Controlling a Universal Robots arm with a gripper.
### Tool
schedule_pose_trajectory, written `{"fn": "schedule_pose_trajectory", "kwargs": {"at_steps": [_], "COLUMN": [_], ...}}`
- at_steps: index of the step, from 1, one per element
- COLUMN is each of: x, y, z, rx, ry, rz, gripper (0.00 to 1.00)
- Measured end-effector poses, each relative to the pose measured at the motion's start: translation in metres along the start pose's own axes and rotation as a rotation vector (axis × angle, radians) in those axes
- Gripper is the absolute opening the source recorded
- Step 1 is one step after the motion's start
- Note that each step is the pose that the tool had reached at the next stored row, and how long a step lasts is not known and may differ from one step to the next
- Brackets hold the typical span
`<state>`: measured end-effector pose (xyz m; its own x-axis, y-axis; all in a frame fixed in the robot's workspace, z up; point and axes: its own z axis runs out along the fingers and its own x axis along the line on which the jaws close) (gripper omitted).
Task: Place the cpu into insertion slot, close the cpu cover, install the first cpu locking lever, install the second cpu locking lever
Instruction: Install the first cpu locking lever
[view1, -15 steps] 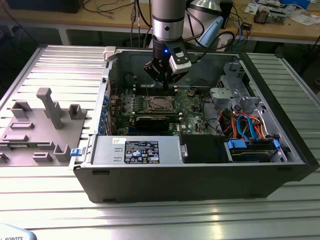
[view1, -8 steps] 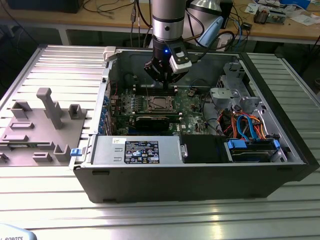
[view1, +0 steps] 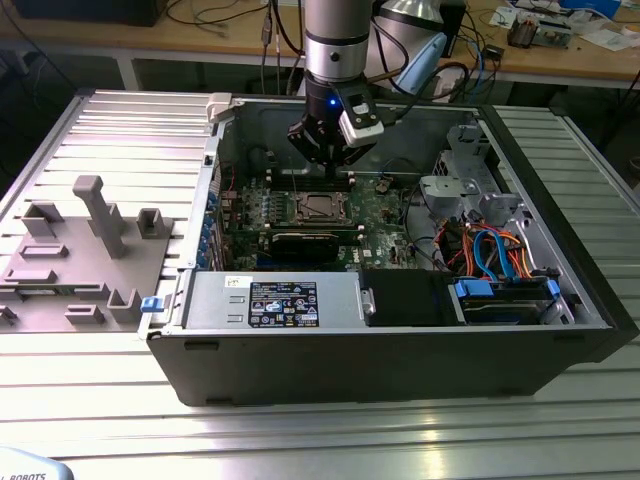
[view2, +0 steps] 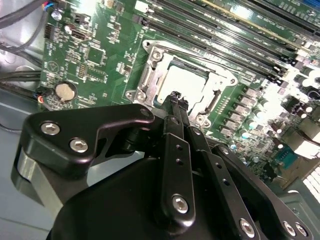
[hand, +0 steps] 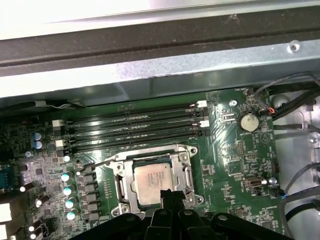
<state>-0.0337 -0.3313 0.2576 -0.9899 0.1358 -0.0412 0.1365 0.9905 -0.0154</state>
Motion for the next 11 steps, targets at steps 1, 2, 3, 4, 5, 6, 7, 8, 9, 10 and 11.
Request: {"fn": "schedule_pose_trajectory", "kwargs": {"at_steps": [1,2,3,4,5,6,7,8,9,10,11], "x": [0.0000,0.0000,0.0000,0.0000,0.0000,0.0001,0.0001,0.0000,0.0000,0.0000,0.0001], "y": [0.0000,0.0000,0.0000,0.0000,0.0000,0.0000,0.0000,0.0000,0.0000,0.0001,0.0000], "z": [0.0002,0.0002,0.0003,0.0002,0.0002,0.0003,0.0003,0.0003,0.0003,0.0002,0.0000], "rx": [0.0024,0.0042,0.0050,0.0059,0.0063,0.0065,0.0065,0.0065,0.0065,0.0063,0.0063], "ry": [0.0175,0.0298,0.0355,0.0405,0.0435,0.0454,0.0459,0.0462,0.0465,0.0464,0.0464], "rz": [0.000,-0.001,-0.001,-0.001,-0.001,-0.001,-0.001,-0.001,-0.001,-0.001,-0.001], "gripper": [0.11,0.11,0.11,0.11,0.11,0.11,0.11,0.11,0.11,0.11,0.11]}}
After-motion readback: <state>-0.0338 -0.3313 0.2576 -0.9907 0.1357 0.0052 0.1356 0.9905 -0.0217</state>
